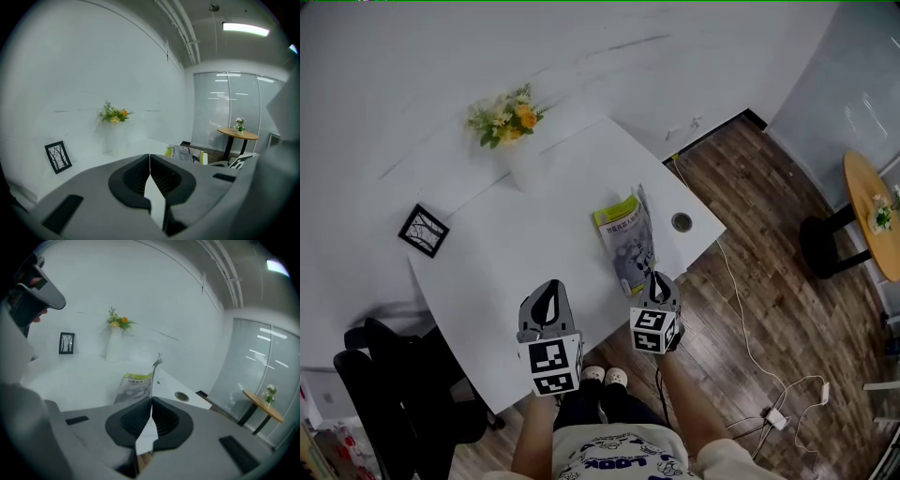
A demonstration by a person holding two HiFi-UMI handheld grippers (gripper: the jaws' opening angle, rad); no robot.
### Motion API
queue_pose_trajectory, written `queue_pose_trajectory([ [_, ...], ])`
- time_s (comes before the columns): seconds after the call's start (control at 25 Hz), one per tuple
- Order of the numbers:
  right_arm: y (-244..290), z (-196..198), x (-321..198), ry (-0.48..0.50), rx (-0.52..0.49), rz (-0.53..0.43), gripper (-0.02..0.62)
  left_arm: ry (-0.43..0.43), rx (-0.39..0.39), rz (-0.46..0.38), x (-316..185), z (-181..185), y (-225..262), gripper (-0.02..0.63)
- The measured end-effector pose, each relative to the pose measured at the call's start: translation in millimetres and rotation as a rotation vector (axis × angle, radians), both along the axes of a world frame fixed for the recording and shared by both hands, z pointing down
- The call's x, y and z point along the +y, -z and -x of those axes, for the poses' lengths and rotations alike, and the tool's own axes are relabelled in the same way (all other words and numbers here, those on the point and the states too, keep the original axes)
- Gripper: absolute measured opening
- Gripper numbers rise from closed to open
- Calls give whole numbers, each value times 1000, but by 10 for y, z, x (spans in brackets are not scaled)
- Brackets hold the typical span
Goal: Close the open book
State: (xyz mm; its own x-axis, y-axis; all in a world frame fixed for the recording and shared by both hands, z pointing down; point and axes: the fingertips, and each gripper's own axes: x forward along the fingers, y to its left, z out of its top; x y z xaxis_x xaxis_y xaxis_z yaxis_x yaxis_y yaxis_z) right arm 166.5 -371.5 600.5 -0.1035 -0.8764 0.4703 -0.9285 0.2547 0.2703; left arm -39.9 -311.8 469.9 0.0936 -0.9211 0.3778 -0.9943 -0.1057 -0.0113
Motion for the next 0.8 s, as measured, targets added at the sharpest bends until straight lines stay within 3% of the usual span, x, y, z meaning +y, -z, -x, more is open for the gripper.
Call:
queue_pose_trajectory([
  [0.24,-276,-217,-31,-91,-113,96,35,-4,5,0,-58,-93,2,24],
  [0.44,-487,-363,-51,-173,-274,162,37,2,6,1,-89,-132,-1,25],
  [0.8,-673,-452,-68,-229,-327,252,57,7,9,2,-98,-134,-2,24],
])
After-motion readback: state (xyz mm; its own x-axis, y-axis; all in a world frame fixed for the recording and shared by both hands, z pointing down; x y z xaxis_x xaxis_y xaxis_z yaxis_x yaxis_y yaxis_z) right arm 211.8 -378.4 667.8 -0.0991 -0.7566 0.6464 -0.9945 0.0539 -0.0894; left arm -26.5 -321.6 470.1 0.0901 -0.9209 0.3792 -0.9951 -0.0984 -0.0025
